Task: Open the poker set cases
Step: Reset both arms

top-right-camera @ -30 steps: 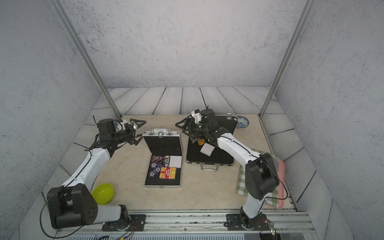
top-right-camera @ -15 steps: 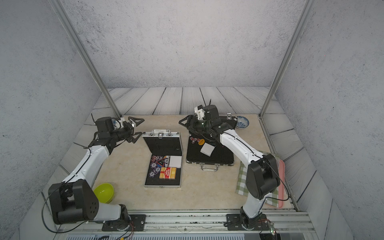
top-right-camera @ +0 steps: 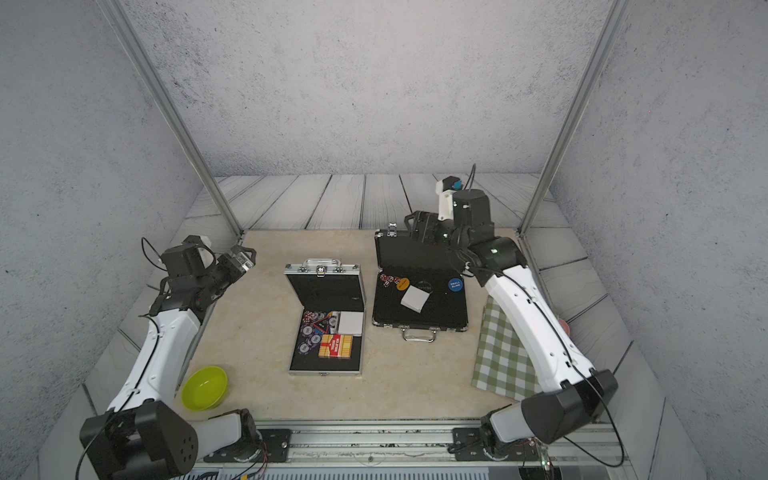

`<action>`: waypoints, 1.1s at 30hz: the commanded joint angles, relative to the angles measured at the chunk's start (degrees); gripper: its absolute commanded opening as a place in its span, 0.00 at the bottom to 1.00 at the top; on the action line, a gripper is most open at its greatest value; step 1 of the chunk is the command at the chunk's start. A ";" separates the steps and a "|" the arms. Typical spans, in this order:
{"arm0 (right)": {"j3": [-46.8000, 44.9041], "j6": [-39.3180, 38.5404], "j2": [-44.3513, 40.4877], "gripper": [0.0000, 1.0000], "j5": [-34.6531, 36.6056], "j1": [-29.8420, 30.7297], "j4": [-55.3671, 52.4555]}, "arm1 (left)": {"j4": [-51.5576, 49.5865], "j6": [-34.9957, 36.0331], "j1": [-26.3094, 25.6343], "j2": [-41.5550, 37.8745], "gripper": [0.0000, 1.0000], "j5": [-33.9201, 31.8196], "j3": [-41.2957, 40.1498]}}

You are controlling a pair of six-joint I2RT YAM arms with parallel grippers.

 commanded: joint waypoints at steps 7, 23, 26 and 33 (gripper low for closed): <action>-35.64 -11.79 -15.04 0.88 32.33 -17.07 18.87 | 26.68 14.44 0.53 -2.53 1.00 -12.32 -20.47; -60.80 -18.47 -3.34 0.87 17.19 -22.10 51.42 | 41.29 19.18 0.25 -2.59 1.00 -7.62 -34.57; -61.69 -19.40 -3.62 0.86 14.72 -22.10 52.30 | 49.53 18.55 0.25 4.51 1.00 -1.90 -35.65; -70.24 -18.73 -3.41 0.88 11.09 -22.18 65.54 | 50.87 22.94 -0.17 9.91 0.98 6.45 -32.80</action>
